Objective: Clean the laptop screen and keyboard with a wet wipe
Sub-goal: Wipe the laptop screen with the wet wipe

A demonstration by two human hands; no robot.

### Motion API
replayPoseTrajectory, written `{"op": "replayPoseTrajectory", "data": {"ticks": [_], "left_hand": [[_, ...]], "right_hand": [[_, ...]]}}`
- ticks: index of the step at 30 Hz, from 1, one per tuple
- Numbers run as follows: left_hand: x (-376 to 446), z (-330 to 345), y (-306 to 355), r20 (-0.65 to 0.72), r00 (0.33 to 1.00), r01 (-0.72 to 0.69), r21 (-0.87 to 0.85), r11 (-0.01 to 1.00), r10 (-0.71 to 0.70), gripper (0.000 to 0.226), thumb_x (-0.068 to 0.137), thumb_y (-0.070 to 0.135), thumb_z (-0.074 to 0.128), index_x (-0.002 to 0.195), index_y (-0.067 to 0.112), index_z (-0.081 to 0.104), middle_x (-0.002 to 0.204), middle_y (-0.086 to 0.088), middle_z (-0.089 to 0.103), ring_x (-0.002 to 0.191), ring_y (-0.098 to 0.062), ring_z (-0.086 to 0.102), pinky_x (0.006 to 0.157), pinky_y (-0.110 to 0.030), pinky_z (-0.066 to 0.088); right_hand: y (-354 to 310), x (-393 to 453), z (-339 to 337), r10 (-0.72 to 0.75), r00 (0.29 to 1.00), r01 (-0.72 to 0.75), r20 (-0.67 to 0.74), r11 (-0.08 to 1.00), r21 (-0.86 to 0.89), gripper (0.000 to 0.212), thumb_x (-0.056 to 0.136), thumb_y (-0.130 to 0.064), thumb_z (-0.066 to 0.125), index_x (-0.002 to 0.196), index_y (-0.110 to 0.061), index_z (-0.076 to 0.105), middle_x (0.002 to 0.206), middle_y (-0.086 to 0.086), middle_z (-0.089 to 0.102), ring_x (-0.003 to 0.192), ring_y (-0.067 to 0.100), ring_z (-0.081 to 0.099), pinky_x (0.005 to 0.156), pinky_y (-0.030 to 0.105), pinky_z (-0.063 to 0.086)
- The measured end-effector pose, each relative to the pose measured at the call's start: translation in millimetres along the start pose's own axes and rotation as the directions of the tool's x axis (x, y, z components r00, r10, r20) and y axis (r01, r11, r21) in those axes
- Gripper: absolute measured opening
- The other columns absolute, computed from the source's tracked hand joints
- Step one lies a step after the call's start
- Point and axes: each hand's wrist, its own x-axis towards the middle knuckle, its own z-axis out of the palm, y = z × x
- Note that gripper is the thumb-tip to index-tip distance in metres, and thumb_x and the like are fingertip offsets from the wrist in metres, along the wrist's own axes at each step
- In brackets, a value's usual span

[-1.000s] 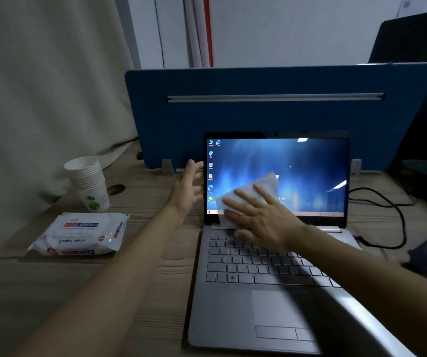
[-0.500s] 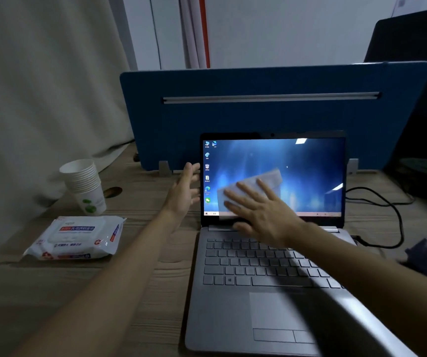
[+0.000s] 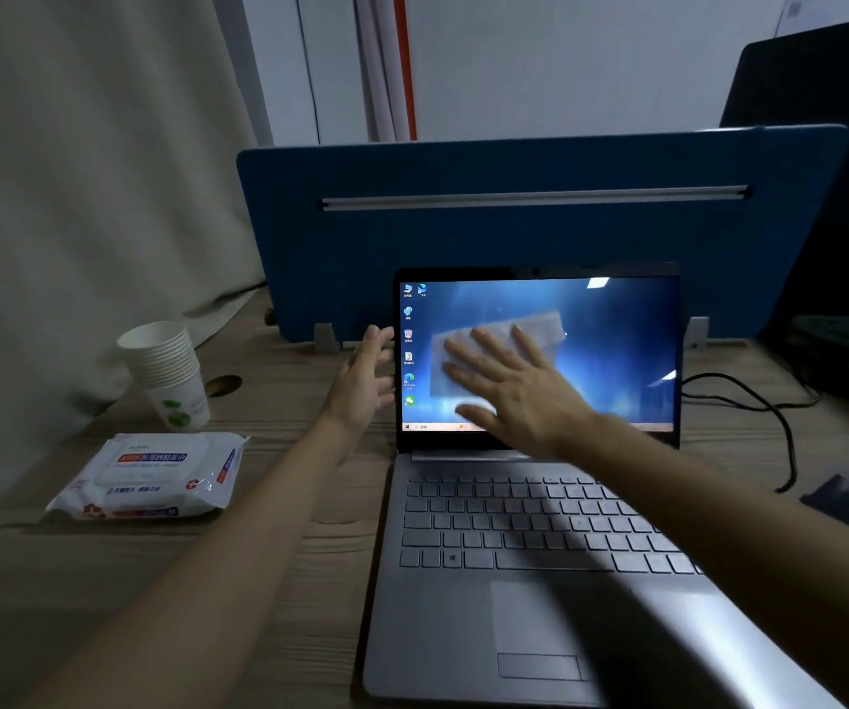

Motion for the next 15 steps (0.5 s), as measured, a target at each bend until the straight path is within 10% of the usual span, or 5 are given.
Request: {"op": "replayPoseTrajectory", "data": {"ticks": [5,15], "left_hand": [[0.2,-2.0,-0.4,0.012,1.000,-0.003,-0.003,1.000,0.003,0.043,0.098,0.057,0.026,0.127,0.035,0.050,0.109,0.021,0.056,0.090,-0.003,0.062,0.072,-0.023,0.047],[-4.6,6.3,7.2,0.016,1.000,-0.018,-0.038,0.999,0.019,0.043,0.102,0.044,0.031,0.136,0.023,0.045,0.114,0.013,0.056,0.078,0.000,0.066,0.060,-0.014,0.050]], "right_hand": [[1.8,-27.6,16.1,-0.133,0.988,0.137,0.083,0.990,-0.046,0.063,0.097,-0.060,0.017,0.151,-0.031,0.031,0.163,-0.009,0.007,0.151,0.018,0.000,0.121,0.050,-0.005],[11.4,8.3,-7.8,0.067,0.997,-0.067,-0.039,0.998,0.007,0.062,0.098,-0.059,0.022,0.153,-0.031,0.027,0.163,-0.010,0.009,0.152,0.022,0.003,0.121,0.052,0.000]]}}
